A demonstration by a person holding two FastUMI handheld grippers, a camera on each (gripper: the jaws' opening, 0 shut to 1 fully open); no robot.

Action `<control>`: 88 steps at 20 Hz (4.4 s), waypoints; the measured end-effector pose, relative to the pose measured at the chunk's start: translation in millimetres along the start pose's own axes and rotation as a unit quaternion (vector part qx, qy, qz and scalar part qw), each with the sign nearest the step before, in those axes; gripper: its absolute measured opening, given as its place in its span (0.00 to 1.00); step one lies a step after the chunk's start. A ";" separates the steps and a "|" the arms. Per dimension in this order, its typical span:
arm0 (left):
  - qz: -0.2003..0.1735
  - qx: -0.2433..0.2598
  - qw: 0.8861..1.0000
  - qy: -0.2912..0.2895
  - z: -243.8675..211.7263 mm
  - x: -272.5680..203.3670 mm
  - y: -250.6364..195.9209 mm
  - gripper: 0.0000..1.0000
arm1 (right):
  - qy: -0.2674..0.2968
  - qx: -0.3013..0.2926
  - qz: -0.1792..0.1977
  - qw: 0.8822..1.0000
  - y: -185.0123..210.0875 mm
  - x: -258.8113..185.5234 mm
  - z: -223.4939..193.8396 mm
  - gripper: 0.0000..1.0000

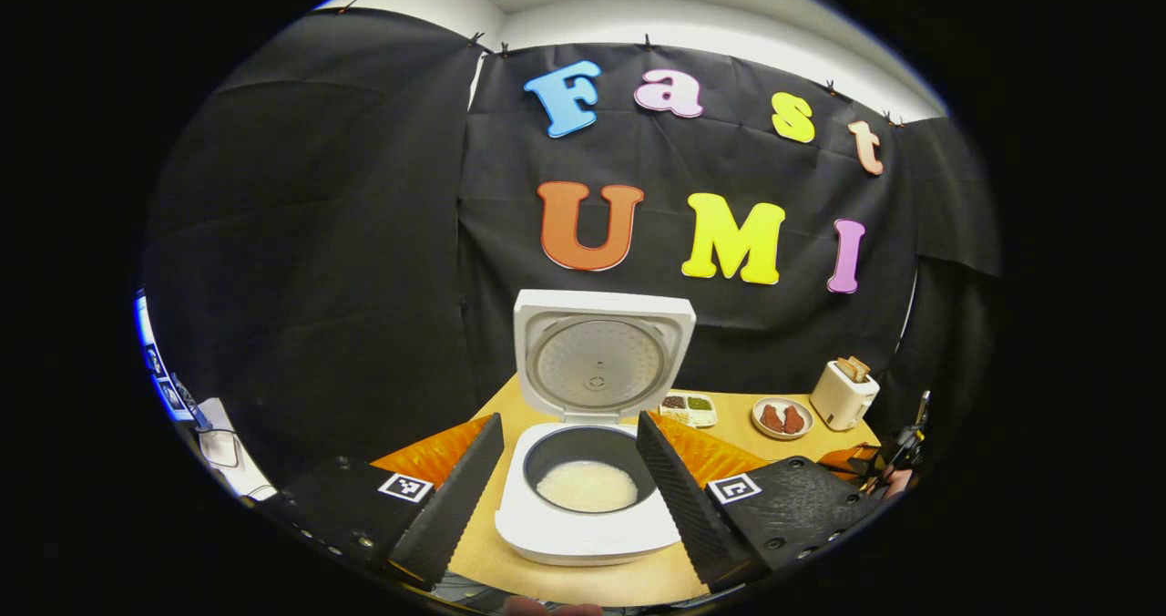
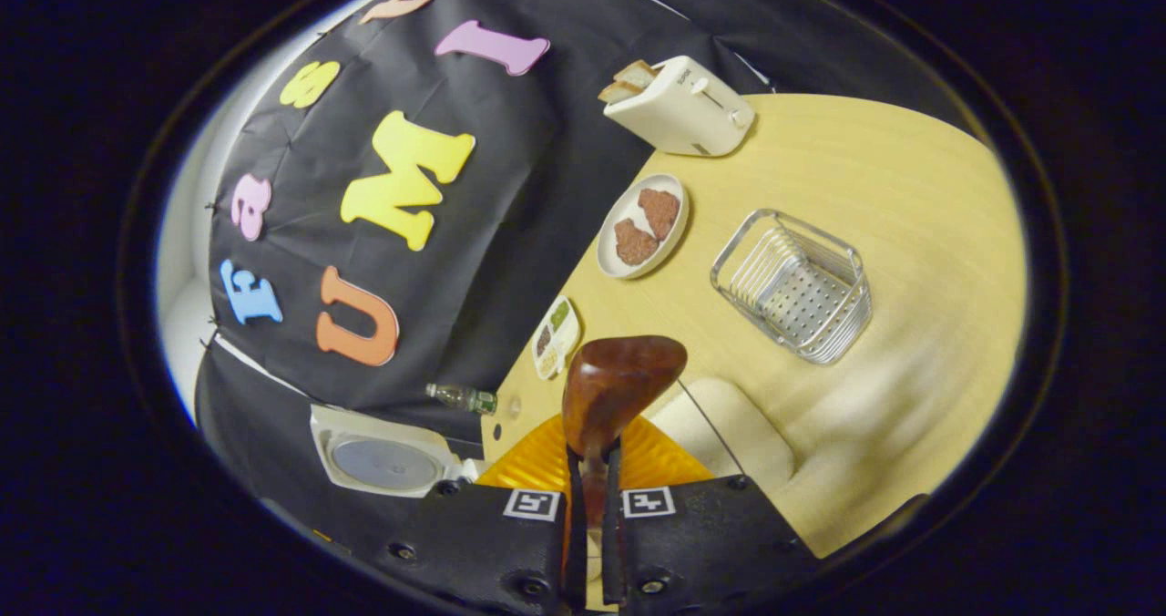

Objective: Close the left gripper, press the button to open the rice cooker; take a wooden spoon from the chopstick holder with the right hand, scoop a spoonful of rice and pour it into the rice cooker, then put the wooden spoon back into the chopstick holder.

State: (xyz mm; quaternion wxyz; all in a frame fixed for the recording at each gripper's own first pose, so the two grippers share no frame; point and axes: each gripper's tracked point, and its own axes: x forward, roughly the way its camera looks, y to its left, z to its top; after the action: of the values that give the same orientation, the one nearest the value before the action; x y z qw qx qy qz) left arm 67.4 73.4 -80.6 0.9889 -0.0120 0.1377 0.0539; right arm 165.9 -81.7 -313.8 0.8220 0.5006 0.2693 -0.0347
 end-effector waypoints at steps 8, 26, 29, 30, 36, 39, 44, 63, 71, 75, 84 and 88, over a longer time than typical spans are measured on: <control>0.003 -0.002 1.000 -0.020 3.4 -0.5 -19.3 0.94 | 0.007 -0.023 0.047 0.999 74.1 -25.2 20.6 0.12; 0.064 -0.029 0.997 -0.020 -20.0 -38.3 89.4 0.94 | 0.106 -0.278 0.096 0.950 270.9 79.8 -187.4 0.12; 0.063 -0.044 0.997 -0.015 -24.8 -37.9 97.7 0.94 | 0.103 -0.331 0.091 0.934 275.4 92.1 -209.7 0.12; 0.063 -0.045 0.997 -0.013 -27.6 -38.9 101.5 0.94 | 0.099 -0.352 0.088 0.927 277.1 96.6 -214.1 0.12; 0.069 -0.057 0.996 -0.013 -33.0 -34.6 120.6 0.94 | 0.055 -0.485 0.080 0.869 296.0 95.1 -231.0 0.12; 0.068 -0.065 0.995 -0.015 -34.7 -32.9 124.7 0.95 | 0.033 -0.539 0.084 0.837 307.1 89.1 -236.3 0.12; 0.068 -0.072 0.995 -0.022 -35.7 -33.1 129.9 0.95 | -0.007 -0.623 0.101 0.776 328.4 76.9 -244.2 0.12; 0.039 -0.042 0.997 -0.056 -16.2 -22.9 126.0 0.94 | -0.031 -0.615 0.167 0.770 357.0 8.8 -219.3 0.11; -0.005 -0.054 0.996 -0.074 26.0 8.3 34.6 0.94 | -0.045 -0.483 0.164 0.859 312.6 -53.8 -89.4 0.12; -0.024 -0.049 0.996 -0.074 27.9 20.2 -7.1 0.94 | -0.079 -0.449 0.118 0.882 254.5 -88.3 3.7 0.12; -0.042 -0.031 0.997 -0.062 28.7 36.8 -81.4 0.94 | -0.121 -0.358 -0.048 0.925 69.5 -104.8 169.1 0.12; -0.038 -0.015 0.998 -0.054 28.7 36.4 -98.2 0.94 | -0.101 -0.316 -0.085 0.940 5.1 -72.5 182.5 0.12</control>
State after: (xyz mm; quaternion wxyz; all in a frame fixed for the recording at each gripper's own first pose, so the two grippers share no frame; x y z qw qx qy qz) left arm 120.7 -19.4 -62.2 0.9959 -0.0291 0.0832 0.0194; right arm 180.2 -248.2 -210.6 0.9546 0.1845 0.2238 -0.0677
